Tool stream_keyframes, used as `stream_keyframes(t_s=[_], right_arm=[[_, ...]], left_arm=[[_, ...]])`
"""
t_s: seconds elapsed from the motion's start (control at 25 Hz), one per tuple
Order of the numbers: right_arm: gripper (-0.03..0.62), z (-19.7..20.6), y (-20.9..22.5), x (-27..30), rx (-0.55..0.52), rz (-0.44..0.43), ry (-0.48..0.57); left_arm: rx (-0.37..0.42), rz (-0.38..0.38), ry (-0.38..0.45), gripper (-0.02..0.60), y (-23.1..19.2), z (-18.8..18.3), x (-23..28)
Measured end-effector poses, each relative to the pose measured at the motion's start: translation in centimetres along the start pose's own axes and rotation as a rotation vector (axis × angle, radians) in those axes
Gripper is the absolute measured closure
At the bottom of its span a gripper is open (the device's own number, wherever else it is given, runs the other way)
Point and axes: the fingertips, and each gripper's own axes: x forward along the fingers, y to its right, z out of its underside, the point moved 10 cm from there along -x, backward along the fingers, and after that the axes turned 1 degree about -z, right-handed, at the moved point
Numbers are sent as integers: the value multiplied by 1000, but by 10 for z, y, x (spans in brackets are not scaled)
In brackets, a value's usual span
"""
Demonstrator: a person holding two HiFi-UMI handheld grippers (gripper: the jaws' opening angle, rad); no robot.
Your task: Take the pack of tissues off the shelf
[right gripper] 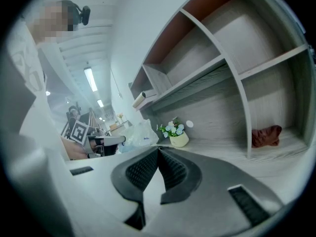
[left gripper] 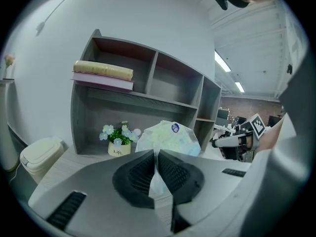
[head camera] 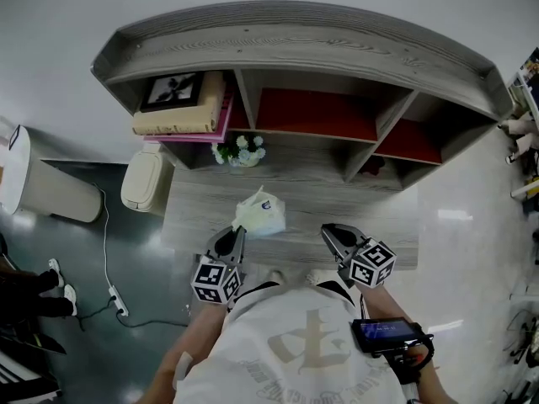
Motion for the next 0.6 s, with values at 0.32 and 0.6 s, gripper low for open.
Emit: stream_keyframes(t_s=[0.32,0.6], right_arm=[[589,9,-8,-9,10,10,-4],[589,18,-11,-22,12,35,2]], left_arm=[[16,17,-37,571,1,13,-3],[37,51,-64,571,8,21,-7]])
